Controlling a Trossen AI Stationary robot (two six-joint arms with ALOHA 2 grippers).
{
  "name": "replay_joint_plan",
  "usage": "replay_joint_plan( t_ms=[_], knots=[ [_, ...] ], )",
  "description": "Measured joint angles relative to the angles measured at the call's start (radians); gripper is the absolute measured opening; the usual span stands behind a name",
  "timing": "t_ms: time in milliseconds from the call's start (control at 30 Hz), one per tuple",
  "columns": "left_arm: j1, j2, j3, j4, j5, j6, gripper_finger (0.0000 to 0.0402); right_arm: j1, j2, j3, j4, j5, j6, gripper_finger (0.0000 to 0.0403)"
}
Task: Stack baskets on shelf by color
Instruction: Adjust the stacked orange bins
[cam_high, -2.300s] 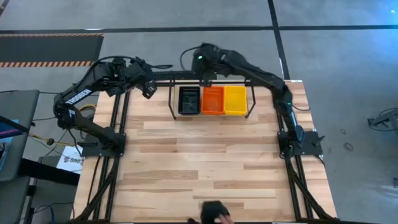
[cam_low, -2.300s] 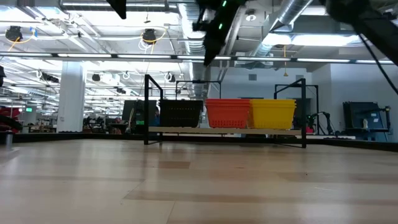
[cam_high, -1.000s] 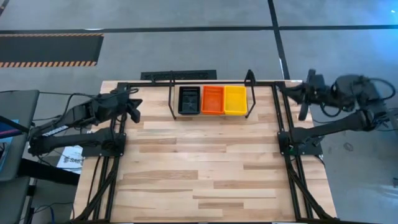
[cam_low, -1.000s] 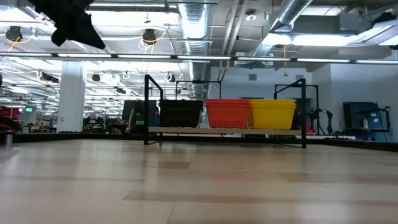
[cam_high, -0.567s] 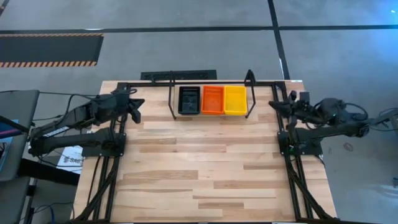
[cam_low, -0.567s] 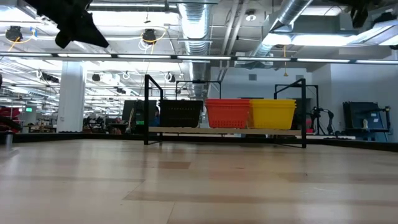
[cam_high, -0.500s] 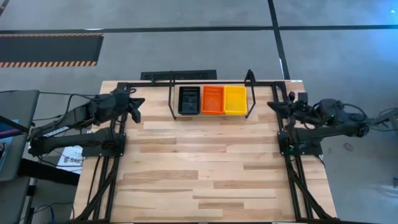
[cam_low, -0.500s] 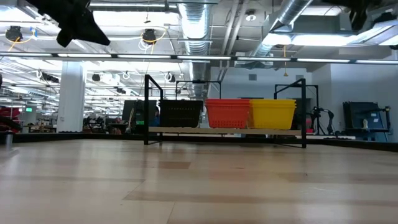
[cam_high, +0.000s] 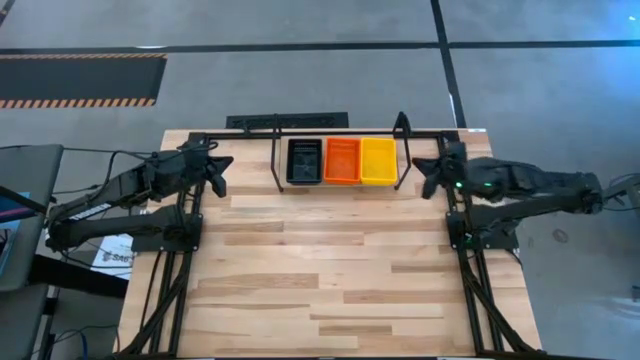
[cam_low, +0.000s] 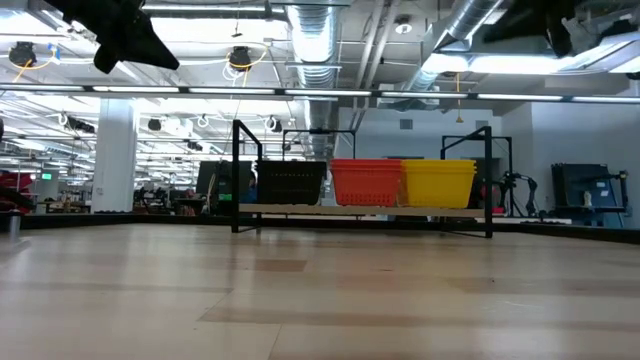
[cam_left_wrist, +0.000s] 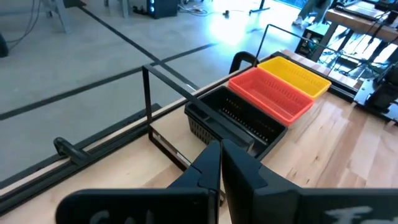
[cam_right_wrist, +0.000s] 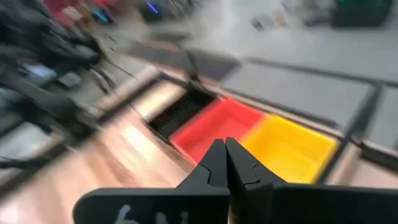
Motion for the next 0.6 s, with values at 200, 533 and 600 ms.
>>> replay_joint_plan(
  t_ms=[200, 533, 600],
  knots=[
    [0.000, 0.000, 0.000, 0.000, -0.002, 0.026, 0.0000, -0.124, 0.242, 0.147, -0.157, -0.120, 0.021, 0.0000],
    [0.000, 0.000, 0.000, -0.001, -0.005, 0.043, 0.0000, -0.377, 0.552, 0.280, -0.063, -0.479, -0.203, 0.0000],
    [0.000, 0.000, 0.000, -0.002, -0.006, 0.052, 0.0000, -0.416, 0.617, 0.289, 0.013, -0.567, -0.242, 0.0000]
  ],
)
